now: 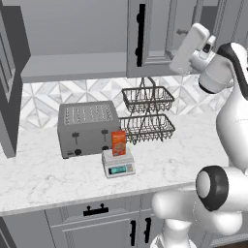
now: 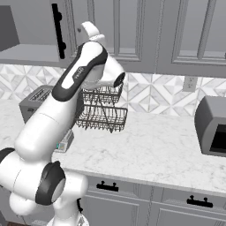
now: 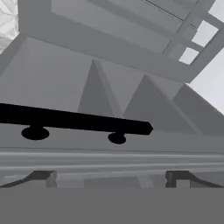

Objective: Pick the boxed food and place it on the digital scale for weighing, and close the cabinet.

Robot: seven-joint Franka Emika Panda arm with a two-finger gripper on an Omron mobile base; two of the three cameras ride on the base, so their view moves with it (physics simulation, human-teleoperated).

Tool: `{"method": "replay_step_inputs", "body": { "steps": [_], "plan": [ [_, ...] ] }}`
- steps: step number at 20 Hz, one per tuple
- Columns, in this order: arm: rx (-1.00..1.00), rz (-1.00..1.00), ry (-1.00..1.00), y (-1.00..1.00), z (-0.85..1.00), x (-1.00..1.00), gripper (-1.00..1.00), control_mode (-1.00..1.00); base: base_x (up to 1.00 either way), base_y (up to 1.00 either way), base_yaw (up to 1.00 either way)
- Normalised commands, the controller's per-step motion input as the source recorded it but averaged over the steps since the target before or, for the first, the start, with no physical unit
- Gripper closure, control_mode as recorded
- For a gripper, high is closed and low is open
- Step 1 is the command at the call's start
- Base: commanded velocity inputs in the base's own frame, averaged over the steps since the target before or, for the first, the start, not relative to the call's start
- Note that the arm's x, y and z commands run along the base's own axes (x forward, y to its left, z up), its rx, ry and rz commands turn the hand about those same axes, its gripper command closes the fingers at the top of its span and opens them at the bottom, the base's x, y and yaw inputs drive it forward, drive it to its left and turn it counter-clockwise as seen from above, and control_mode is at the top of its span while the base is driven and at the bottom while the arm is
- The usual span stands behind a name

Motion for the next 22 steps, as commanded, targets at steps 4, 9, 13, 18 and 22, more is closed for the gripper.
{"method": "replay_step_inputs", "body": {
  "steps": [4,9,13,18,22],
  "plan": [
    [0.04,0.00,-0.30,0.44,0.00,-0.97,-1.00,-1.00,0.00,0.00,0.00],
    [0.00,0.00,-0.23,0.68,0.00,-1.00,-1.00,-1.00,0.00,0.00,0.00],
    [0.00,0.00,-0.24,0.97,-0.01,-0.93,-1.00,-1.00,0.00,0.00,0.00],
    [0.00,0.00,-0.19,0.91,-0.04,-0.91,-1.00,-1.00,0.00,0.00,0.00],
    [0.00,0.00,-0.11,0.60,-0.17,-0.98,-1.00,-1.00,0.00,0.00,0.00]
  ]
}}
